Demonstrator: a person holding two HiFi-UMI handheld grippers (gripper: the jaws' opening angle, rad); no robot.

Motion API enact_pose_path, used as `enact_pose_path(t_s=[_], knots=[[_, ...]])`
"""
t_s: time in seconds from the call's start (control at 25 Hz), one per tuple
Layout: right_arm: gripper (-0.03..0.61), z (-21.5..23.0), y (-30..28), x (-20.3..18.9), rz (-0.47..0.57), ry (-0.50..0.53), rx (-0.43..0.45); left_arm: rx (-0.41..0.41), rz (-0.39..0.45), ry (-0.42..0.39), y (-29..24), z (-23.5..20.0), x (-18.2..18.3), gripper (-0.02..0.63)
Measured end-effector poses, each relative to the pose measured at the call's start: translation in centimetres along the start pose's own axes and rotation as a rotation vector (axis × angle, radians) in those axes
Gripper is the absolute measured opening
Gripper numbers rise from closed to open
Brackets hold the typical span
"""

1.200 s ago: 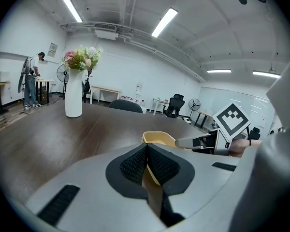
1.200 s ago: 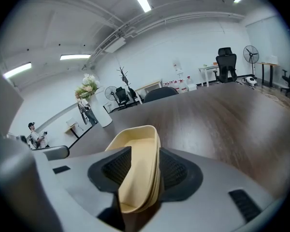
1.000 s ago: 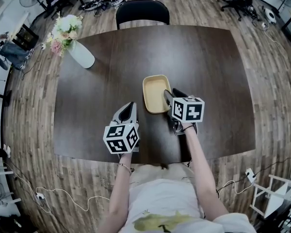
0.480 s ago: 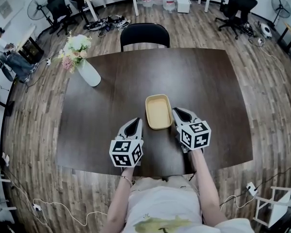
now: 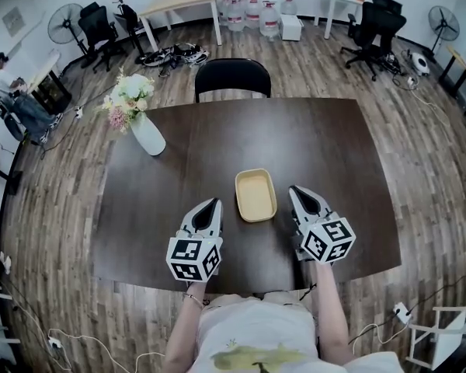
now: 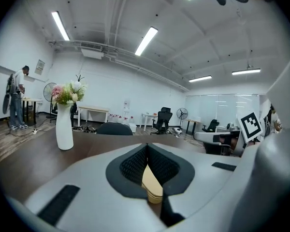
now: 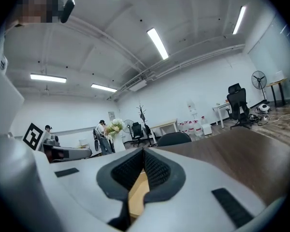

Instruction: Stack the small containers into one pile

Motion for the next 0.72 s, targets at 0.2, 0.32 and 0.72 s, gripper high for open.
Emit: enact_pose_path(t_s=[0.2,0.32,0.72], knots=[[0.023,0.1,1.2,2.0,0.051,0.01,-0.011,-0.016,0.066,-0.023,0.5,-0.2,2.3,0.025],[0.021,0.0,1.8,2.9,0.077,0.014,-0.027,-0.008,0.092,-0.031,0.9,-0.5,3.2,0.025],[0.021,-0.8,2.0,4.2,0.095,0.058,-0.045,0.043,0.137,-0.019,1.7,-2.6,4.5,0.025]])
Point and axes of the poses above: the fingertips, and each gripper's own axes: y backward along the fingers, z to its right, x out of its top, the point moved 9 cm from there along y, backward along the fingers, and after that the axes turned 13 degrees about x, right-handed, at the moved point
